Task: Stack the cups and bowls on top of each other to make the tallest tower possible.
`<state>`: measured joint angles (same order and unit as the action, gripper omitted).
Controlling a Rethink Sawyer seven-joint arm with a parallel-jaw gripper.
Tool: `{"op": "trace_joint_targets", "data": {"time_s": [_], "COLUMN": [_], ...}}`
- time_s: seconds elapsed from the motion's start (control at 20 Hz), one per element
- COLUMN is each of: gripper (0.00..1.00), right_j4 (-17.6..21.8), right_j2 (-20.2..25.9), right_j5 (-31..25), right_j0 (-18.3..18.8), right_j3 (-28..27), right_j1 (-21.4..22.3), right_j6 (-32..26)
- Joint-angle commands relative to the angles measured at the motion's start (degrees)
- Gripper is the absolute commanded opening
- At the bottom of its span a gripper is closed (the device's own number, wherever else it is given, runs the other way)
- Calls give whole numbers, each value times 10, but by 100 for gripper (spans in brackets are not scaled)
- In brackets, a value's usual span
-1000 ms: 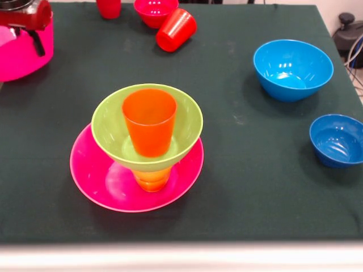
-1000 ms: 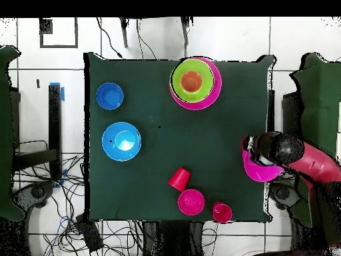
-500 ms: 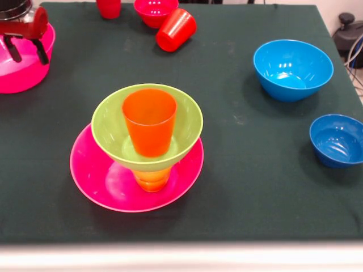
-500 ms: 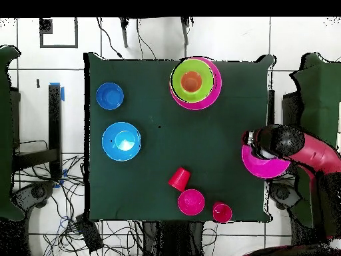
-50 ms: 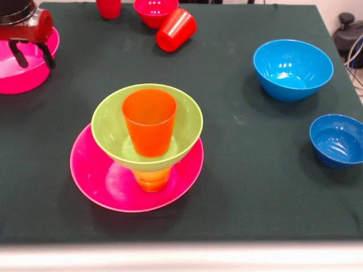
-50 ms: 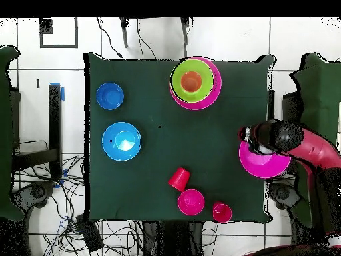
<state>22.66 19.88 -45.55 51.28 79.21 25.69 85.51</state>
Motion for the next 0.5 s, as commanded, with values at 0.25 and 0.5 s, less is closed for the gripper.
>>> {"op": "trace_joint_targets", "data": {"time_s": [0.25,0.5], "gripper": [100,100], "right_j4": [112,145], "right_j2": [44,51], "right_j5": [-67,-105], "right_j0": [-3,1], "right_j3": [-81,-143], "right_j1": [-19,-34], "right_j6": [-242,-279]}}
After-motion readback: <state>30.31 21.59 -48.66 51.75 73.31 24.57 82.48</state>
